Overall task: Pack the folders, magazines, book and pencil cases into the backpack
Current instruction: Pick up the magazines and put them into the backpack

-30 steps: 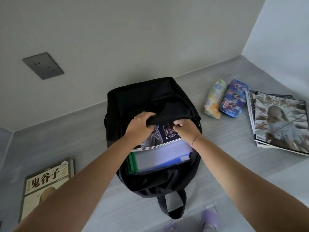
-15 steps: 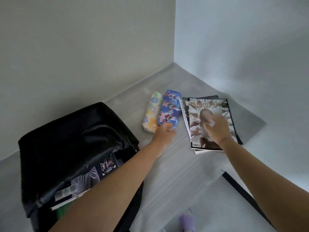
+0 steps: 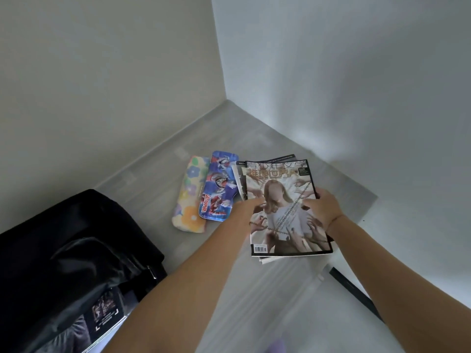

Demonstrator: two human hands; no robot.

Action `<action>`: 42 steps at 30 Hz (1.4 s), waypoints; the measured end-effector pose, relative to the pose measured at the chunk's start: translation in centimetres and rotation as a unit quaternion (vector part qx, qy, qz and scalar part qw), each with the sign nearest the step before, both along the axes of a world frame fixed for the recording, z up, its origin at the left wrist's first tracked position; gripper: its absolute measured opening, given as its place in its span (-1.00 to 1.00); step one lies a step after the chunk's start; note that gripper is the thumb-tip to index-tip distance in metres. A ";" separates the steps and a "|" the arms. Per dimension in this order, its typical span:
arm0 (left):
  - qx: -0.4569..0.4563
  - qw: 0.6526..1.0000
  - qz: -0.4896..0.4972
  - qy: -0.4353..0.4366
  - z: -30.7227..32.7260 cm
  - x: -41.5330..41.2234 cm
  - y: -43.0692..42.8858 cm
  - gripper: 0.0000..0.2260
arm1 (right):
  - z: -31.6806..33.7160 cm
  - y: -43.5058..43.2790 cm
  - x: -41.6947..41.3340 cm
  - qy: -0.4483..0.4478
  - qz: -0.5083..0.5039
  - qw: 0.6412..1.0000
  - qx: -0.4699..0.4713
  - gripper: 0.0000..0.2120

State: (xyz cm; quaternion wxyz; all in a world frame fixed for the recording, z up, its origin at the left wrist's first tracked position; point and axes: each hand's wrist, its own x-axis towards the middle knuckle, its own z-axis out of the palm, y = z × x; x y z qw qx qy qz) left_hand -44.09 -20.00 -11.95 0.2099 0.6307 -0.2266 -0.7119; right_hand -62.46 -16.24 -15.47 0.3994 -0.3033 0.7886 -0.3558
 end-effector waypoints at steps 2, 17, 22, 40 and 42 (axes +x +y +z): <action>-0.028 1.000 0.002 -0.010 -0.6 0.0 0.1 -0.74 | -0.3 -0.3 -0.2 -0.038 0.006 0.999 -0.001 -0.85; -0.351 0.930 -0.108 0.002 7.3 5.5 -0.3 -0.74 | 8.1 0.7 1.0 -0.280 0.120 0.934 -0.186 -0.59; -0.335 0.937 -0.103 -0.002 6.4 6.4 2.0 -0.72 | 8.1 2.7 2.2 -0.267 0.179 0.926 -0.198 -0.59; -0.287 0.956 -0.053 -0.016 2.7 5.0 2.9 -0.70 | 3.8 4.3 0.7 -0.307 0.196 0.915 -0.176 -0.60; -0.305 0.951 -0.059 -0.009 2.0 5.0 3.1 -0.74 | 3.0 4.8 0.9 -0.248 0.191 0.937 -0.152 -0.82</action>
